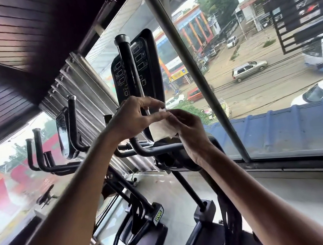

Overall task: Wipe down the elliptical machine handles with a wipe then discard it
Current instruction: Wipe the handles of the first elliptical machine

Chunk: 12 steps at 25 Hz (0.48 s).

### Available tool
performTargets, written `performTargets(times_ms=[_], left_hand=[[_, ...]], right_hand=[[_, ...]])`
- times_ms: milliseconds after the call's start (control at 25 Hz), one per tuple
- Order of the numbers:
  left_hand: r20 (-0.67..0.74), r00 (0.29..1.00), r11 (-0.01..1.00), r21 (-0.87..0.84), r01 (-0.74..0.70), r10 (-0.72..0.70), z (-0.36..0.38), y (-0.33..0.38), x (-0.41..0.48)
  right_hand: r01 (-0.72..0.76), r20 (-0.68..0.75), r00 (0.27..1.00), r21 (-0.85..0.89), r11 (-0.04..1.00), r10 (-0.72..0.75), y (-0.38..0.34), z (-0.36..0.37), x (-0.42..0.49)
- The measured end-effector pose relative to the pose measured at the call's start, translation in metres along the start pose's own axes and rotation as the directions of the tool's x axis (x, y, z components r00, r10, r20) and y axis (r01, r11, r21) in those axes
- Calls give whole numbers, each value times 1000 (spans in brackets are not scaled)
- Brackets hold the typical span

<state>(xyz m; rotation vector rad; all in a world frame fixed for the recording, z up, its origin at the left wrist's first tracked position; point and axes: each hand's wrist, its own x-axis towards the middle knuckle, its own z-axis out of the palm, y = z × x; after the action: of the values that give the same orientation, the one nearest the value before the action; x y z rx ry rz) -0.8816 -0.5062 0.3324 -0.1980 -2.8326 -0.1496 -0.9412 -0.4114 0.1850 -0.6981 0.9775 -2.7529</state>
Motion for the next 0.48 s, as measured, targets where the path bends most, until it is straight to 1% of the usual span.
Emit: performTargets(times_ms=[200,280,400,480], left_hand=[[7,1000,1000,-17,21,-21,-6,7,-2],[-6,999,999,-26,47,-47,-8,8,-1],[21,995,995,-15,103,-102,-11,8,1],[56,990,992,-5,127,-127,-13,8,2]], right_hand=[[-47,53,998,89,995,43,-7,-1,-6],[-20,71,997,6,1000,20,-8,-2,-8],[36,56,998,-168,985,-27,-8,-3,-12],[44,28,999,-186,982,-39,-7,-3,-13]])
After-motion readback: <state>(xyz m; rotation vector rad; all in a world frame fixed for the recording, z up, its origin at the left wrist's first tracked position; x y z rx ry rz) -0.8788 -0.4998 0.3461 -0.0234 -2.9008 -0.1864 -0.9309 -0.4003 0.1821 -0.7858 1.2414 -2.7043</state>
